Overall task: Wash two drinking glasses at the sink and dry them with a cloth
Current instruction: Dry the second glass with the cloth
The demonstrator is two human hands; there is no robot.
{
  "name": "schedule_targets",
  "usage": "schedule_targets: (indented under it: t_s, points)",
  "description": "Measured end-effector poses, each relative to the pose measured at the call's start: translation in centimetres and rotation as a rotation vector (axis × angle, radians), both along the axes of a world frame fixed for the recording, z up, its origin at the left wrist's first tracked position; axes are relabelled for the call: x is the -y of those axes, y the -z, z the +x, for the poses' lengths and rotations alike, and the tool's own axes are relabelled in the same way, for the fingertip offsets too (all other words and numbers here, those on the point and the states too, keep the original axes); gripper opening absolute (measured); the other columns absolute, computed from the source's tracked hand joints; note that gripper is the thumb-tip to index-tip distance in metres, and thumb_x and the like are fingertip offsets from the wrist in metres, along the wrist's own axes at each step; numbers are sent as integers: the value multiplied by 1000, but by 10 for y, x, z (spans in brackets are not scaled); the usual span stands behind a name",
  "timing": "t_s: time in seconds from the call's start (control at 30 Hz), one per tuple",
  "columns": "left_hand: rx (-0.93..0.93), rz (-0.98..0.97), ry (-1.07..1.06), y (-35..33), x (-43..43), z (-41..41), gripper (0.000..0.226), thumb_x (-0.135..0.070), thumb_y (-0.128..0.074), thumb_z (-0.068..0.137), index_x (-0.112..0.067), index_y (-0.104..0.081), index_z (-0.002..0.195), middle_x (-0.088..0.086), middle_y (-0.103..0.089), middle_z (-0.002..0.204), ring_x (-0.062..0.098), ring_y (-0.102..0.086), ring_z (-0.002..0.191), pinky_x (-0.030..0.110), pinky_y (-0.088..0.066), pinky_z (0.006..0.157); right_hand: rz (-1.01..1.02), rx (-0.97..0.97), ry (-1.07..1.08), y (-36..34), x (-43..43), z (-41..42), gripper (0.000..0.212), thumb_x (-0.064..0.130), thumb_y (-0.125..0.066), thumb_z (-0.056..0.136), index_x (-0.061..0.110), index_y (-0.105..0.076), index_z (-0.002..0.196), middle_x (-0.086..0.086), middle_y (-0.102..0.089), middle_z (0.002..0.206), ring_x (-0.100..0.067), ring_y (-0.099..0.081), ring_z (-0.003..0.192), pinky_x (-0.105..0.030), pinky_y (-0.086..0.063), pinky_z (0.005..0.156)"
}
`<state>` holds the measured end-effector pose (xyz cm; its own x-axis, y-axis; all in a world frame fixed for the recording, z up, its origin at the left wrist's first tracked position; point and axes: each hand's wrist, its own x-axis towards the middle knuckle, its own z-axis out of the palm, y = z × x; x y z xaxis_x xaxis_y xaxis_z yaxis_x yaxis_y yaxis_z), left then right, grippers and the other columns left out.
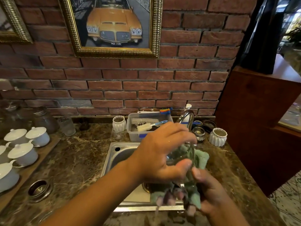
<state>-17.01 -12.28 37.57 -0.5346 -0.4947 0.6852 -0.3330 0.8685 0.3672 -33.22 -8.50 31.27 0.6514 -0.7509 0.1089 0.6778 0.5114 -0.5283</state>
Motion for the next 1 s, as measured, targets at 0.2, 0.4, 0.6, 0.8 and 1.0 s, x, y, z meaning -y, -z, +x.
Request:
schedule_targets:
  t_s: [0.2, 0.4, 0.6, 0.8, 1.0]
  points:
    - [38, 214, 5, 8, 10, 2, 53, -44, -42, 84, -15, -64, 121, 1, -58, 114, 16, -54, 108, 37, -48, 89, -33, -377, 330, 2, -5, 3, 79, 23, -98, 50, 15, -65, 121, -27, -73, 99, -46, -66, 76, -47, -57, 59]
    - [-183, 494, -207, 25, 14, -16, 34, -49, -43, 85, -31, -64, 105, -11, -56, 104, 2, -54, 99, 7, -40, 76, -479, -832, 748, 1, 6, -2, 56, 14, -88, 67, 26, -68, 117, -11, -76, 105, -25, -76, 91, -34, -62, 73]
    - [-330, 668, -242, 23, 20, -25, 20, -39, -50, 85, -28, -66, 88, -13, -60, 81, 0, -57, 78, 13, -43, 65, -813, -1097, 920, 4, 9, 2, 77, 25, -83, 77, 33, -46, 144, 10, -63, 135, -11, -60, 126, -36, -54, 100]
    - [-264, 247, -21, 15, 6, -9, 35, -34, -47, 84, -10, -68, 102, 3, -62, 97, 17, -59, 92, 32, -49, 77, -244, -562, 403, -12, 5, -9, 57, 22, -93, 58, 29, -72, 111, -11, -76, 107, -33, -74, 96, -46, -63, 72]
    - [-40, 25, 76, 7, 27, 12, 59, -50, -47, 91, 0, -63, 119, 12, -62, 111, 21, -59, 104, 37, -49, 85, -143, -468, 331, -7, -6, 9, 59, 25, -94, 55, 27, -71, 109, -19, -74, 89, -29, -69, 64, -33, -56, 44]
